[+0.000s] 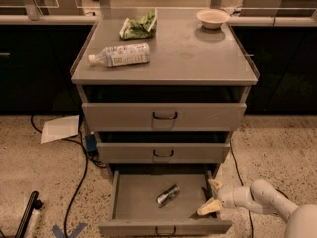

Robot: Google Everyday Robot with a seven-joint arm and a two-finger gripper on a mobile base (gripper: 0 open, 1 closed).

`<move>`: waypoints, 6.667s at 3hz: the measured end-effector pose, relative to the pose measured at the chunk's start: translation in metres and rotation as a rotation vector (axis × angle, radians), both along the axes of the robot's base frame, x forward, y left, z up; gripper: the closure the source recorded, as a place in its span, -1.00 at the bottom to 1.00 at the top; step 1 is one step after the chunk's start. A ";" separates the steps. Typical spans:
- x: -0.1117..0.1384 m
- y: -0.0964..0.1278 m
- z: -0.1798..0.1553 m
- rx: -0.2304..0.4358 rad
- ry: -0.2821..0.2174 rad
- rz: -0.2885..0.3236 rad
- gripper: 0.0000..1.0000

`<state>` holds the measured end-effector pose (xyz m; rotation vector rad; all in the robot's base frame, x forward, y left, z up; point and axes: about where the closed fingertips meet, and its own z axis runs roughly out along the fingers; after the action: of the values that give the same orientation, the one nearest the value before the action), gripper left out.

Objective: Pick redbull can from bottom drawer and place on counter

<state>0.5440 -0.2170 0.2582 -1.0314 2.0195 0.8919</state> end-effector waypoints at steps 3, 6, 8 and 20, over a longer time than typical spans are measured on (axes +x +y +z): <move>0.009 0.018 -0.024 -0.027 -0.008 -0.007 -1.00; 0.048 0.062 -0.048 -0.050 -0.037 0.128 -1.00; 0.043 0.060 -0.064 -0.074 -0.062 0.065 -1.00; 0.079 0.155 -0.153 -0.021 -0.079 0.138 -0.15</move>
Offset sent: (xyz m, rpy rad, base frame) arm -0.0052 -0.0011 -0.0223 -0.0345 0.0208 -0.0829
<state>0.6232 -0.0615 0.1054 -1.2106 1.9141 0.8884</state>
